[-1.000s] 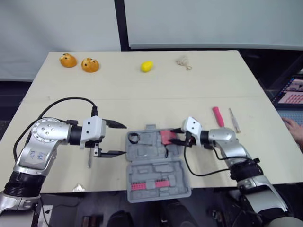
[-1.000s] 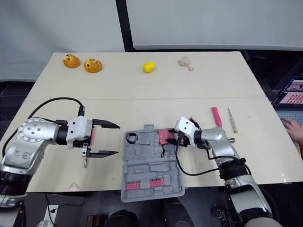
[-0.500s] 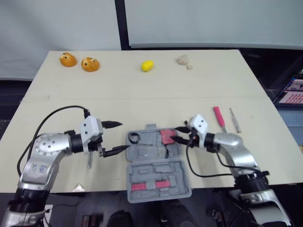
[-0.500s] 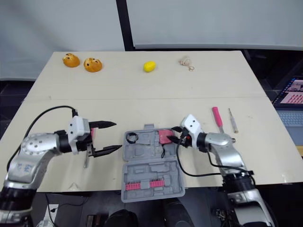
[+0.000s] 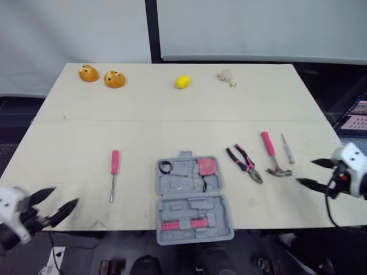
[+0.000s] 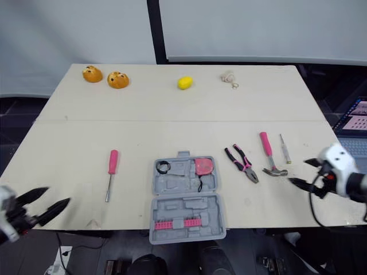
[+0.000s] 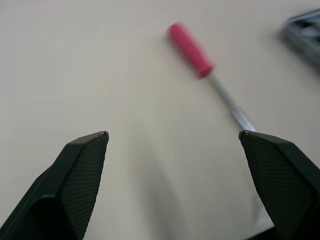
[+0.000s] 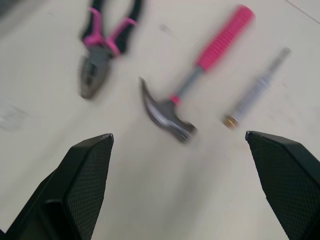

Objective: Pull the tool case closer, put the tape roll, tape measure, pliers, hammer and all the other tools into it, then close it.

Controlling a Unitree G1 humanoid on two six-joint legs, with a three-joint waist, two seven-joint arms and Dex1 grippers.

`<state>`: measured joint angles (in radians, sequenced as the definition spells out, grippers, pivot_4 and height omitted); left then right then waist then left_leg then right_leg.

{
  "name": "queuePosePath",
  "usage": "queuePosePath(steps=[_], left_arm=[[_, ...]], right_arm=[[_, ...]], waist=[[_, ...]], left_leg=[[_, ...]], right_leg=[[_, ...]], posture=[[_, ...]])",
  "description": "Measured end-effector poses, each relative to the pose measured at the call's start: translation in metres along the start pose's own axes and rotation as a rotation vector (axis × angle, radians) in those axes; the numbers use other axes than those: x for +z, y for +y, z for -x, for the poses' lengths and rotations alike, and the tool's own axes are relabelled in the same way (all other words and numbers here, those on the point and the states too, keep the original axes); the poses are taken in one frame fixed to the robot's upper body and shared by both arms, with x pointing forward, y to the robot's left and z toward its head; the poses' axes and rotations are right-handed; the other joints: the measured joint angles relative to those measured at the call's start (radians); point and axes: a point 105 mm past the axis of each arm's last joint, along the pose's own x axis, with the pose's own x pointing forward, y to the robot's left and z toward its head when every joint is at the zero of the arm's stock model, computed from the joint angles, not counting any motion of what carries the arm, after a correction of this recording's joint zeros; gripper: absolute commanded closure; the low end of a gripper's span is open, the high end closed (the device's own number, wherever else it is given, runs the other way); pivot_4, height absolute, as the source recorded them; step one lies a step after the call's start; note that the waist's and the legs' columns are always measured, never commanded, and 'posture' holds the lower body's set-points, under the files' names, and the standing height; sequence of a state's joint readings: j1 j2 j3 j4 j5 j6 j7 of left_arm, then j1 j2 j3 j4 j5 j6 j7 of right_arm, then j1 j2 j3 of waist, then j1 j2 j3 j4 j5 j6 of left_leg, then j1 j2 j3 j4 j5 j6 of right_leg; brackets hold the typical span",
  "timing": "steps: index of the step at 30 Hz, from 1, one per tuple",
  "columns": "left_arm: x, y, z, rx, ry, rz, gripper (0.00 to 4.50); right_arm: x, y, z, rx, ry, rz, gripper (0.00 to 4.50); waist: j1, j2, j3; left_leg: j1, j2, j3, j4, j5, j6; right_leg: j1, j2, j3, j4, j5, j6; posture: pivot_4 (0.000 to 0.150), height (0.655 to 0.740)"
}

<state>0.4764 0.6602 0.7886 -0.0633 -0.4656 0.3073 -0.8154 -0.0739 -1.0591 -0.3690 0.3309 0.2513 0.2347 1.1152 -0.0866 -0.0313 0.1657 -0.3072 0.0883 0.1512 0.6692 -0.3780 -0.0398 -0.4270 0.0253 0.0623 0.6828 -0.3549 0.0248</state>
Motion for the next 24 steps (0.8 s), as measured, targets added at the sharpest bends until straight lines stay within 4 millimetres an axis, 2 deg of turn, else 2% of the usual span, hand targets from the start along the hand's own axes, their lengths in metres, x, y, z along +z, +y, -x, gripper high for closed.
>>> queuePosePath(steps=[3,7,9,17,19,24], left_arm=[[-0.011,0.016,0.011,0.080,0.016,0.015,0.00],[-0.014,0.033,0.021,0.182,0.008,0.037,0.00],[-0.011,0.035,0.018,0.195,-0.010,0.036,0.00],[0.012,0.021,-0.010,0.160,-0.080,0.040,0.00],[0.022,0.017,-0.015,0.160,-0.104,0.048,0.00],[0.033,-0.009,-0.028,0.086,-0.122,0.066,0.00]], right_arm=[[-0.011,-0.007,0.005,-0.030,0.017,-0.009,0.03],[-0.020,-0.016,0.011,-0.094,0.026,-0.042,0.03],[-0.020,-0.018,0.012,-0.109,0.022,-0.042,0.03],[0.002,-0.021,0.005,-0.121,-0.067,-0.036,0.03],[0.014,-0.018,0.003,-0.107,-0.101,-0.034,0.03],[0.039,-0.003,-0.004,-0.053,-0.172,-0.023,0.03]], waist=[[0.000,0.000,0.000],[0.002,0.000,0.000],[0.001,0.000,0.000],[-0.002,0.000,0.000],[-0.002,0.000,0.000],[0.002,0.000,0.000]], left_leg=[[0.002,0.000,0.000,-0.003,0.000,0.000],[0.002,0.000,0.001,-0.004,0.000,0.000],[0.002,0.000,0.001,-0.004,0.000,0.000],[0.002,0.001,0.001,-0.005,0.000,-0.001],[0.002,0.001,0.001,-0.005,0.000,-0.001],[0.002,0.001,0.000,-0.005,0.000,-0.001]], right_leg=[[0.001,0.000,0.001,-0.002,0.000,0.000],[0.001,0.000,0.001,-0.003,0.000,0.000],[0.001,0.000,0.001,-0.003,0.000,0.001],[0.002,0.000,0.001,-0.003,0.001,0.001],[0.001,0.000,0.001,-0.003,0.001,0.001],[0.002,0.000,0.001,-0.003,0.001,0.001]], posture=[[0.150,0.7400],[0.150,0.7400],[0.150,0.7400],[0.150,0.7400],[0.150,0.7400],[0.150,0.7400]])
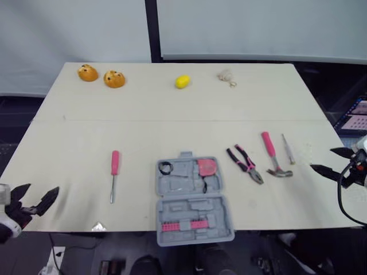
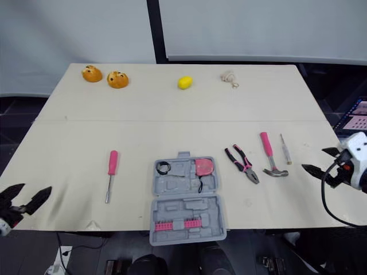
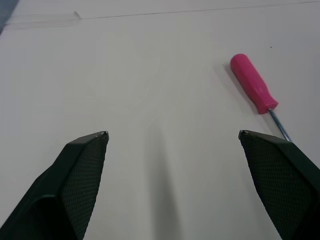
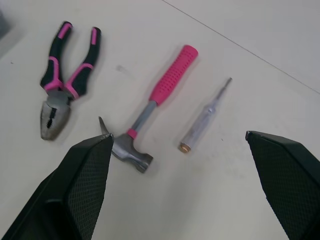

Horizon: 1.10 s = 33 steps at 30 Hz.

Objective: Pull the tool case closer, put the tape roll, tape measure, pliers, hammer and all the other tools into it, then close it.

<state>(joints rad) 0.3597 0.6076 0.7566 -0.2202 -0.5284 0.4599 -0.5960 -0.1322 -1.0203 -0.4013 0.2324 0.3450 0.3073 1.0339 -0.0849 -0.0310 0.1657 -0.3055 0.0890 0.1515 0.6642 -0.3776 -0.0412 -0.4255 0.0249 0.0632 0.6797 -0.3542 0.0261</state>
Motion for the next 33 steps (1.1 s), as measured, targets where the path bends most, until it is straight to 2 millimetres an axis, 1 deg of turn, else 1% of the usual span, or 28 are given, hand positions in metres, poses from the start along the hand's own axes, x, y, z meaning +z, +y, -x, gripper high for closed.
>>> queuePosePath(steps=[3,6,11,14,17,18,21,23,27,30,33], left_arm=[[0.010,-0.024,-0.009,-0.085,-0.022,-0.002,0.00],[0.025,-0.046,-0.014,-0.189,-0.058,-0.020,0.00],[0.046,-0.097,-0.015,-0.471,-0.070,-0.108,0.00],[0.055,-0.127,-0.011,-0.676,-0.048,-0.202,0.00],[0.063,-0.147,-0.008,-0.830,-0.039,-0.282,0.00],[0.067,-0.153,-0.007,-0.873,-0.044,-0.299,0.00],[0.082,-0.175,-0.004,-1.037,-0.066,-0.370,0.00],[0.090,-0.184,-0.002,-1.114,-0.080,-0.414,0.00],[0.097,-0.203,-0.002,-1.255,-0.114,-0.482,0.00],[0.099,-0.202,-0.009,-1.271,-0.117,-0.504,0.00],[0.101,-0.204,-0.013,-1.290,-0.129,-0.542,0.00]], right_arm=[[0.010,0.014,-0.008,0.025,-0.037,-0.023,0.03],[0.014,0.033,-0.016,0.058,-0.061,-0.069,0.03],[0.016,0.071,-0.034,0.100,-0.069,-0.128,0.03],[0.015,0.089,-0.046,0.098,-0.067,-0.170,0.03],[0.007,0.099,-0.056,0.089,-0.034,-0.216,0.03],[0.005,0.099,-0.057,0.080,-0.021,-0.223,0.03],[0.000,0.105,-0.068,0.053,0.000,-0.220,0.03],[-0.007,0.112,-0.077,0.055,0.016,-0.229,0.03],[-0.023,0.121,-0.096,0.046,0.048,-0.246,0.03],[-0.028,0.125,-0.105,0.045,0.063,-0.244,0.03],[-0.030,0.122,-0.110,0.003,0.073,-0.244,0.03]], waist=[[0.001,0.000,0.000],[0.002,0.000,0.000],[0.001,0.000,0.000],[0.000,0.000,0.000],[0.000,0.001,0.000],[0.000,0.002,0.001],[0.001,0.002,0.001],[0.000,0.002,0.001],[-0.002,0.003,0.002],[-0.003,0.005,0.003],[-0.001,0.005,0.003]], left_leg=[[0.000,0.000,0.000,0.000,0.000,0.000],[-0.001,0.000,-0.001,0.000,0.000,-0.001],[-0.002,0.000,-0.002,0.000,0.001,-0.001],[-0.002,0.000,-0.002,0.000,0.001,-0.002],[-0.002,-0.001,-0.002,0.000,0.001,-0.002],[-0.002,-0.001,-0.002,0.000,0.001,-0.002],[-0.003,-0.001,-0.002,0.000,0.001,-0.002],[-0.003,-0.001,-0.002,0.000,0.001,-0.002],[-0.003,-0.002,-0.001,0.000,0.001,-0.002],[-0.003,-0.001,-0.001,0.000,0.002,-0.003],[-0.003,-0.001,0.000,0.001,0.002,-0.003]], right_leg=[[0.000,0.000,0.000,0.000,0.000,0.000],[0.000,0.000,0.000,0.000,0.000,0.000],[0.000,0.000,0.000,0.000,0.000,0.001],[0.000,0.000,0.000,0.000,0.000,0.000],[-0.001,0.000,0.000,0.000,0.000,0.000],[-0.001,0.000,0.000,0.000,0.000,0.000],[-0.001,0.000,0.000,-0.001,0.000,0.000],[-0.001,0.000,0.000,-0.001,0.000,0.000],[-0.002,0.000,0.001,-0.001,0.000,0.000],[-0.003,0.001,0.001,0.000,0.000,0.000],[-0.003,0.001,0.001,0.000,0.000,0.001]], posture=[[0.150,0.7400],[0.150,0.7400],[0.150,0.7400],[0.150,0.7400],[0.150,0.7400],[0.150,0.7400],[0.150,0.7400],[0.150,0.7400],[0.150,0.7400],[0.150,0.7400],[0.150,0.7400]])
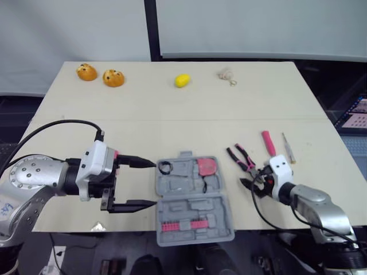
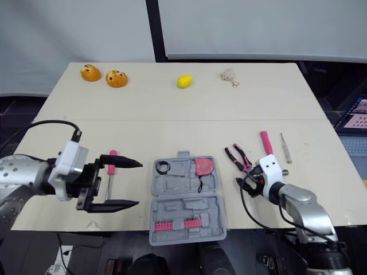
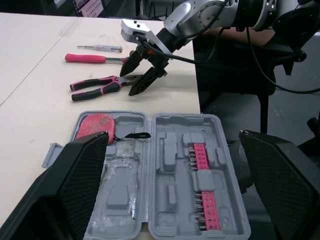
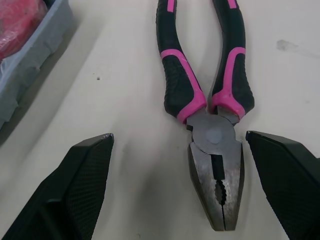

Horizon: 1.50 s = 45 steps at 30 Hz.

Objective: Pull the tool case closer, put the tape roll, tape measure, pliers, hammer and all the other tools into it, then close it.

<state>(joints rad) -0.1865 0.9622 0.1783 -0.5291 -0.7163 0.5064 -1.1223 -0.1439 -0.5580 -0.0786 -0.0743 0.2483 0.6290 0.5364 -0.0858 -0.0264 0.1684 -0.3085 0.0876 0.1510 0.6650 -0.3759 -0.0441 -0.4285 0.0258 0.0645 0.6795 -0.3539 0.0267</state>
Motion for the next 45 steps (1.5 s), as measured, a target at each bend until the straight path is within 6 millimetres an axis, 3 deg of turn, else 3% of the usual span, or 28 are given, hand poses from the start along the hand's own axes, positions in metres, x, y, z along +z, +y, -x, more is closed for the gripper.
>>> queuePosePath(steps=[5,6,8,13,14,19,21,24,28,30,35,45], left_arm=[[0.002,0.005,-0.002,-0.028,0.019,-0.067,0.00],[0.004,0.006,-0.003,-0.029,0.017,-0.077,0.00],[0.006,0.007,-0.003,-0.029,0.015,-0.089,0.00],[0.005,0.009,-0.003,-0.028,0.011,-0.091,0.00],[0.003,0.010,-0.002,-0.023,0.013,-0.084,0.00],[-0.001,0.012,0.001,-0.019,0.026,-0.084,0.00],[-0.006,0.014,0.006,-0.012,0.051,-0.071,0.00],[-0.019,0.014,0.014,-0.008,0.092,-0.036,0.00],[-0.040,0.008,0.026,-0.020,0.175,0.006,0.00],[-0.054,0.007,0.031,-0.015,0.217,0.015,0.00],[-0.070,0.009,0.037,-0.007,0.274,0.001,0.00],[-0.079,0.013,0.036,0.015,0.296,-0.022,0.00]], right_arm=[[0.001,0.004,-0.011,-0.014,-0.011,-0.019,0.03],[0.001,0.004,-0.011,-0.020,-0.010,-0.013,0.26],[0.001,0.002,-0.013,-0.040,-0.012,-0.012,0.86],[0.002,0.003,-0.013,-0.058,-0.018,-0.011,3.33],[0.002,0.003,-0.012,-0.060,-0.017,-0.008,3.53],[0.011,0.001,0.002,-0.057,-0.008,0.048,3.52],[0.029,0.003,0.013,-0.013,-0.020,0.118,3.52],[0.071,0.015,0.034,0.102,-0.070,0.239,3.52],[0.106,0.056,0.053,0.368,-0.048,0.428,3.52],[0.116,0.079,0.053,0.495,-0.033,0.538,3.52],[0.103,0.116,0.036,0.723,0.075,0.722,3.52],[0.089,0.133,-0.015,0.757,0.173,0.929,3.52]], waist=[[-0.001,0.000,0.000],[-0.001,0.000,0.000],[-0.001,0.000,0.000],[0.000,0.000,0.000],[0.001,0.000,0.000],[0.002,0.002,0.001],[0.001,0.003,0.002],[-0.006,0.003,0.002],[-0.013,0.004,0.003],[-0.016,0.004,0.002],[-0.009,0.003,0.003],[-0.014,0.003,0.003]], left_leg=[[0.000,0.000,0.000,0.000,0.000,0.000],[0.000,0.000,0.000,0.000,0.000,0.000],[0.000,0.000,0.000,0.001,0.000,0.000],[0.000,0.000,0.000,0.001,0.000,0.000],[0.000,0.000,0.000,0.001,0.000,0.000],[-0.006,0.000,0.000,0.002,0.000,0.000],[-0.011,0.000,0.000,0.004,0.000,0.000],[-0.012,0.000,-0.001,0.005,0.000,0.000],[-0.011,-0.001,-0.002,0.004,0.000,0.000],[-0.011,-0.001,-0.002,0.005,0.000,0.000],[-0.015,-0.001,-0.002,0.008,-0.001,0.002],[-0.026,0.000,-0.002,0.019,-0.002,0.005]], right_leg=[[0.000,0.000,0.000,0.000,0.000,0.000],[0.000,0.000,0.000,0.000,0.000,0.000],[0.000,0.000,0.000,0.000,0.000,0.000],[0.000,0.000,0.000,0.000,0.000,0.000],[0.000,0.000,0.000,0.000,0.000,0.000],[-0.005,0.000,0.000,0.001,0.001,0.001],[-0.011,0.000,0.001,0.003,0.001,0.001],[-0.015,0.001,0.004,0.007,0.001,0.001],[-0.016,0.001,0.005,0.008,0.000,0.001],[-0.016,0.001,0.005,0.008,0.000,0.001],[-0.017,0.000,0.004,0.006,0.000,0.001],[-0.028,-0.001,0.002,0.013,0.001,0.001]], posture=[[0.150,0.7400],[0.150,0.7400],[0.150,0.7400],[0.150,0.7400],[0.150,0.7400],[0.150,0.7400],[0.150,0.7400],[0.150,0.7400],[0.150,0.7400],[0.150,0.7400],[0.150,0.7400],[0.150,0.7400]])
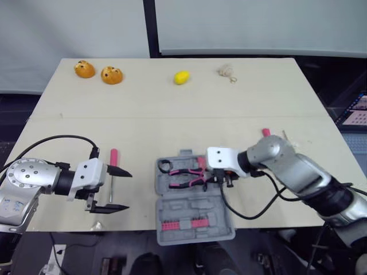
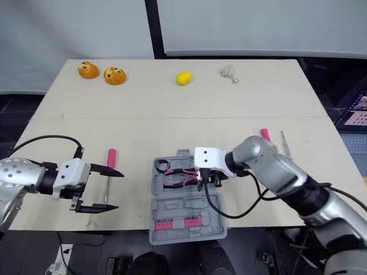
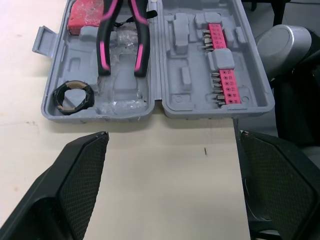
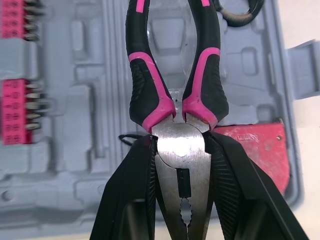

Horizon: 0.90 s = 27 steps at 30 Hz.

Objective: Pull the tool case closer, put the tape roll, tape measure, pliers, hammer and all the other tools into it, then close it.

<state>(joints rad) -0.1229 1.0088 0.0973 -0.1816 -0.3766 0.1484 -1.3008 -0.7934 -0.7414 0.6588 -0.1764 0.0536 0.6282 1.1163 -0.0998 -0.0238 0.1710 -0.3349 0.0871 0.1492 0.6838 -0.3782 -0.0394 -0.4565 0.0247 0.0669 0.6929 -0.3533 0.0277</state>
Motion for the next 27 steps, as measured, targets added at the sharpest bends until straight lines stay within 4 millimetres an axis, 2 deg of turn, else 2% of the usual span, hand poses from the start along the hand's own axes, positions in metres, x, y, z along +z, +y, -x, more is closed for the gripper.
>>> queuePosePath(steps=[10,16,27], left_arm=[[-0.003,-0.001,-0.006,0.032,-0.013,0.015,0.00],[-0.002,-0.003,-0.007,0.033,-0.013,0.012,0.00],[0.001,0.000,-0.008,0.047,-0.008,-0.010,0.00]], right_arm=[[0.003,-0.005,-0.012,0.015,0.010,0.051,3.52],[0.011,-0.004,-0.022,0.033,-0.018,0.062,3.52],[0.007,-0.007,-0.037,0.045,-0.018,0.068,3.52]], waist=[[-0.018,0.000,0.000],[-0.020,0.000,0.000],[-0.037,0.000,0.000]], left_leg=[[-0.002,0.000,0.000,0.001,0.000,-0.001],[-0.002,0.000,0.000,0.001,0.000,-0.001],[-0.002,0.000,0.000,0.001,0.001,-0.001]], right_leg=[[-0.004,0.000,0.000,0.004,0.000,-0.001],[-0.004,0.000,0.000,0.004,-0.001,-0.001],[-0.004,0.000,0.000,0.005,-0.001,-0.001]], posture=[[0.150,0.7400],[0.150,0.7400],[0.150,0.7400]])
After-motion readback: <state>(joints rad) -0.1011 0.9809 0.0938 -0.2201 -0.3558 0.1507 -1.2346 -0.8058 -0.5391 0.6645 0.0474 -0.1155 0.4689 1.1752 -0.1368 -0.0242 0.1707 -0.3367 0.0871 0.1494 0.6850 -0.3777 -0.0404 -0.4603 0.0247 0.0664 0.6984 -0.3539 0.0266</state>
